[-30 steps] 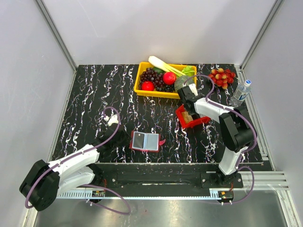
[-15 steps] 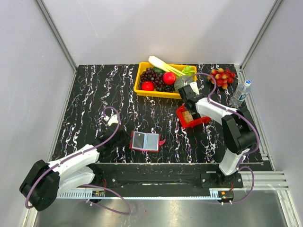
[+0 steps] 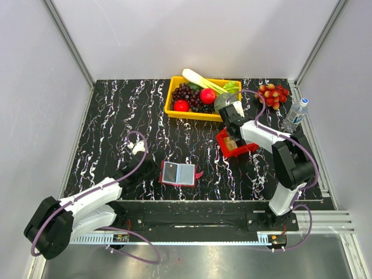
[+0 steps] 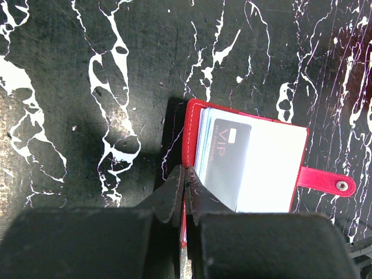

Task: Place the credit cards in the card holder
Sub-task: Pick up the credit card from the storage box.

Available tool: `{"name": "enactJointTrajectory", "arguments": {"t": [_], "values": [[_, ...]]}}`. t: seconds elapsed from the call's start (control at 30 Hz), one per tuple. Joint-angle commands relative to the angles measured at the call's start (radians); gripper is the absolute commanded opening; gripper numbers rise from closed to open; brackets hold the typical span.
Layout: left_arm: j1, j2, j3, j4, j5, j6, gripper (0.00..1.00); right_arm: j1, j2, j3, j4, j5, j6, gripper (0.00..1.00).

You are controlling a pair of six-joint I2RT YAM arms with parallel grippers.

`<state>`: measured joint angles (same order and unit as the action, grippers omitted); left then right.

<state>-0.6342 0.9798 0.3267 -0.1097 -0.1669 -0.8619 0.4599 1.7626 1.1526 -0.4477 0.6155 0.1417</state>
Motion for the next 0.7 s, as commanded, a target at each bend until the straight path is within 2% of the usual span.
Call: {"name": "enactJointTrajectory", "arguments": {"t": [0.0,0.37,0.47,0.67], "values": [[0.008,0.0,0.014,0.051,0.01,0.012,0.0,-0.003,0.006,-0.002,0.027,0.024,-0.005,0.57],[0.01,0.016,0.018,0.053,0.021,0.017,0.0,-0.003,0.032,0.004,0.009,0.095,-0.005,0.53],[0.01,0.014,0.017,0.056,0.02,0.018,0.0,-0.003,0.026,0.002,0.012,0.096,0.002,0.47],[0.01,0.008,0.012,0.053,0.02,0.018,0.0,-0.003,0.005,0.007,0.012,0.093,0.006,0.29]]}}
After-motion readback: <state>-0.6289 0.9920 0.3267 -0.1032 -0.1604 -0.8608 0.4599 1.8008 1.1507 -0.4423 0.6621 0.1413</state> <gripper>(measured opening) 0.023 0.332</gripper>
